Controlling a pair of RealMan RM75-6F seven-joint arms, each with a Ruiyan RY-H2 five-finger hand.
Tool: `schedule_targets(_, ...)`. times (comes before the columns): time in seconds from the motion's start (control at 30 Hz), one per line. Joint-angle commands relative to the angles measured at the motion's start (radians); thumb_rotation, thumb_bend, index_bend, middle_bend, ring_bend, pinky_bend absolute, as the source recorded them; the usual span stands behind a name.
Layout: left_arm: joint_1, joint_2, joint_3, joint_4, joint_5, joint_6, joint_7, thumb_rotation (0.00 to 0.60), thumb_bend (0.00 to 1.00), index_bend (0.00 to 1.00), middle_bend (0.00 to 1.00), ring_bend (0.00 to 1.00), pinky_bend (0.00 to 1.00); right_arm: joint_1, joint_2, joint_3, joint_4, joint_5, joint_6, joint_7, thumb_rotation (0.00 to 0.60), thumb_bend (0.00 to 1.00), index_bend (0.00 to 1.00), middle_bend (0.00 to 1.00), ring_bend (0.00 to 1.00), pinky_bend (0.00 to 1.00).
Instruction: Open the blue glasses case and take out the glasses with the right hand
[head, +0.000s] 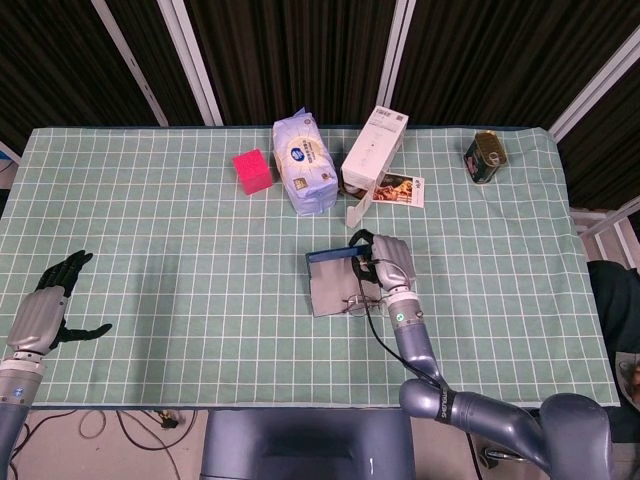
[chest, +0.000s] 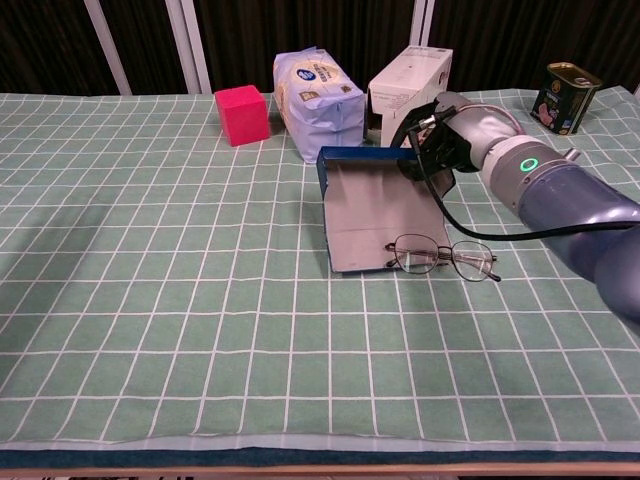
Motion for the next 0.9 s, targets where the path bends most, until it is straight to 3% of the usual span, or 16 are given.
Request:
schedule_targets(0.03, 0.000, 0.000, 0.000, 0.000, 0.000, 0.000, -0.002, 0.600, 0.00, 0.00, 0.00, 0.00, 0.00, 0.008, -0.012, 0.002, -0.001, -0.006, -0.002, 0.000, 0.600, 0.51, 0.58, 0.90, 0.96, 0.99)
schedule_targets(0.37, 0.001, 0.003, -0.001, -0.001, 0.003, 0.001, -0.013, 0.600, 0.00, 0.00, 0.00, 0.00, 0.00, 0.036, -0.058, 0.010, 0.022, 0.007, -0.012, -0.035, 0.600, 0.51, 0.58, 0.90, 0.96, 0.99)
schedule_targets(0.77, 0.001, 0.002, -0.002, -0.002, 0.005, 0.000, -0.019, 0.600, 0.00, 0.00, 0.00, 0.00, 0.00, 0.137, -0.137, 0.083, 0.156, 0.035, -0.039, -0.081, 0.600, 0.51, 0.57, 0.90, 0.96, 0.99)
schedule_targets(0.83, 0.001, 0.002, -0.002, -0.002, 0.004, 0.000, -0.020, 0.600, 0.00, 0.00, 0.00, 0.00, 0.00, 0.158, -0.149, 0.094, 0.188, 0.038, -0.044, -0.095, 0.600, 0.50, 0.50, 0.89, 0.96, 0.99)
schedule_targets(0.9, 0.001, 0.003, -0.003, -0.003, 0.003, -0.001, -0.023, 0.600, 0.00, 0.00, 0.00, 0.00, 0.00, 0.180, -0.157, 0.104, 0.214, 0.049, -0.053, -0.122, 0.600, 0.45, 0.31, 0.89, 0.95, 0.99)
